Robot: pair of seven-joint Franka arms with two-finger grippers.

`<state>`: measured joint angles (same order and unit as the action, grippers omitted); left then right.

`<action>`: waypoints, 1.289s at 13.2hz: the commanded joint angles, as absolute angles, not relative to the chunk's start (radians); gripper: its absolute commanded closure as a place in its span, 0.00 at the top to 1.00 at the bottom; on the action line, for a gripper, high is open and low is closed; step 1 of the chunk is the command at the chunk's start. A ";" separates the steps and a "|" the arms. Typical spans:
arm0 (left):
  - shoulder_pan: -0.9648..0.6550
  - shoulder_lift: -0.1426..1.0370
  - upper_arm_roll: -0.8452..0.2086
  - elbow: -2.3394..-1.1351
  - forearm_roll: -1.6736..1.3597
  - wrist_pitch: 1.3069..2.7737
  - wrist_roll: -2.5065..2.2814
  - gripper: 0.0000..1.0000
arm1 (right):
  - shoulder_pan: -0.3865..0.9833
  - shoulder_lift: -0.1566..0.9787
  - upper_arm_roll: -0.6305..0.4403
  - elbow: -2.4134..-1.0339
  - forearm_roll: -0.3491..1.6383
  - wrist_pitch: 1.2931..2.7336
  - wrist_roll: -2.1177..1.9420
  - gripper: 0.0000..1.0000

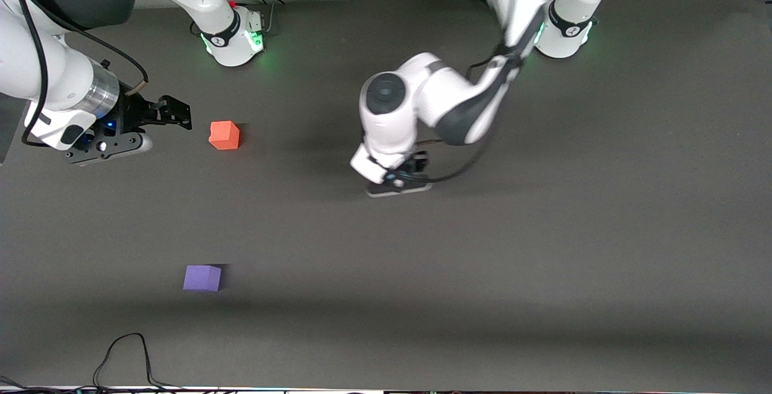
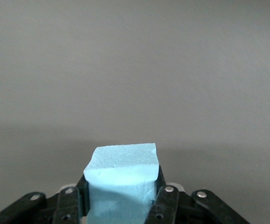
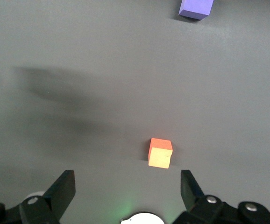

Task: Place blue block between orange and purple blocks
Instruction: 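Carry the blue cube with the left gripper toward the table middle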

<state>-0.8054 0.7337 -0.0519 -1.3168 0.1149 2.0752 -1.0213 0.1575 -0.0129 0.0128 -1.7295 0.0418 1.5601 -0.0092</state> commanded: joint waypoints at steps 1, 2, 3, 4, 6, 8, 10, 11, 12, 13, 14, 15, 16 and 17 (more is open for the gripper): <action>-0.860 0.848 -0.029 -1.250 0.161 2.138 -1.086 0.45 | 0.164 -0.011 0.006 -1.723 0.049 1.563 0.005 1.00; -0.868 0.868 -0.028 -1.250 0.163 2.158 -1.091 0.45 | 0.164 -0.011 0.006 -1.723 0.049 1.563 0.005 1.00; -0.873 0.883 -0.028 -1.250 0.161 2.181 -1.091 0.45 | 0.166 -0.011 0.006 -1.723 0.049 1.563 0.005 1.00; -0.874 0.899 -0.028 -1.250 0.163 2.206 -1.091 0.45 | 0.166 -0.012 0.006 -1.723 0.051 1.563 0.005 1.00; -0.880 0.919 -0.028 -1.250 0.163 2.227 -1.089 0.46 | 0.166 -0.012 0.006 -1.723 0.052 1.565 0.005 1.00; -0.877 0.916 -0.026 -1.250 0.163 2.227 -1.081 0.93 | 0.166 -0.017 0.006 -1.723 0.052 1.565 0.005 1.00; -0.870 0.902 -0.025 -1.246 0.160 2.206 -1.071 1.00 | 0.166 -0.023 0.006 -1.723 0.052 1.565 0.005 1.00; -0.859 0.876 -0.025 -1.246 0.153 2.197 -1.068 1.00 | 0.166 -0.023 0.006 -1.723 0.052 1.565 0.005 1.00; -0.820 0.849 -0.032 -1.247 0.150 2.159 -1.059 1.00 | 0.166 -0.026 0.006 -1.721 0.052 1.565 0.005 1.00; -0.764 0.786 -0.060 -1.247 0.125 2.084 -1.017 1.00 | 0.166 -0.029 0.006 -1.721 0.052 1.563 0.005 1.00; -0.699 0.729 -0.093 -1.244 0.067 2.012 -0.953 1.00 | 0.166 -0.031 0.005 -1.723 0.052 1.562 0.005 1.00; -0.630 0.650 -0.107 -1.250 0.011 1.962 -0.887 1.00 | 0.166 -0.032 0.005 -1.721 0.052 1.560 0.005 1.00; -0.573 0.590 -0.109 -1.259 -0.042 1.922 -0.830 1.00 | 0.166 -0.032 0.005 -1.718 0.052 1.560 0.006 1.00; -0.508 0.543 -0.109 -1.264 -0.078 1.863 -0.771 1.00 | 0.166 -0.032 0.005 -1.715 0.052 1.565 0.006 1.00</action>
<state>-0.6296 0.6842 -0.0767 -1.1979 -0.0069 1.9581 -0.8805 0.1575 -0.0232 0.0114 -1.7254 0.0418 1.5648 -0.0092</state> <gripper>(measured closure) 0.000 0.000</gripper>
